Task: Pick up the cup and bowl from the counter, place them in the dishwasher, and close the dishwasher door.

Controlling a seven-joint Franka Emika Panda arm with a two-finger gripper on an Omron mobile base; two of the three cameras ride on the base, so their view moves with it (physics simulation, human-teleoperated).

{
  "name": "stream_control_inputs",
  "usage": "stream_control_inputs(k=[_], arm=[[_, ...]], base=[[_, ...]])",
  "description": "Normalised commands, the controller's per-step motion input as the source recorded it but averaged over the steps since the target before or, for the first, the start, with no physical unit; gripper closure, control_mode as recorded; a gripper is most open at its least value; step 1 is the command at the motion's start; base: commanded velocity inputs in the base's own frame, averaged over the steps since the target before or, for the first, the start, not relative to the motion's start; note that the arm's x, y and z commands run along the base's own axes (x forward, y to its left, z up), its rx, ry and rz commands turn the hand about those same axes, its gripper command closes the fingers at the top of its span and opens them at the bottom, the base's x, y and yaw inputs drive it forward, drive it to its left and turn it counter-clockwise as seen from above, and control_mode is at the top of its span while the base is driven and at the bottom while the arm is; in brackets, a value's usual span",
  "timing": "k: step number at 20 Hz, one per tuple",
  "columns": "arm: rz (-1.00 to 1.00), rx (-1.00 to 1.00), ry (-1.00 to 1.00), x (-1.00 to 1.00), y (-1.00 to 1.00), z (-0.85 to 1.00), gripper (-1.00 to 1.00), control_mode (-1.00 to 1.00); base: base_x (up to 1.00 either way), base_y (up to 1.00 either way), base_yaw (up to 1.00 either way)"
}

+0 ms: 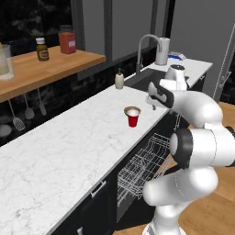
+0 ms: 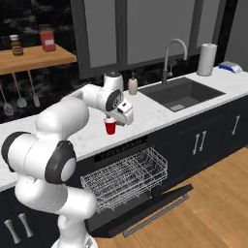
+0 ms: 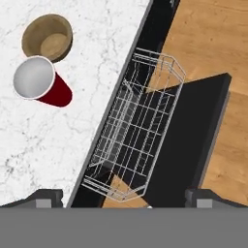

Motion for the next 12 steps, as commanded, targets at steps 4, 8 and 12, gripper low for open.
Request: stream_control_inputs(k=[4, 8, 12], arm=[[0.0, 0.0, -0.01, 0.35, 0.57, -0.01, -1.0, -1.0], [0.0, 0.0, 0.0, 0.55, 0.26, -0.12, -1.0, -1.0], [0.0, 0.0, 0.0, 0.53, 0.0, -0.25, -1.0, -1.0]], base=[[0.0, 0.0, 0.0], [0.0, 0.0, 0.0], [0.0, 0.0, 0.0]])
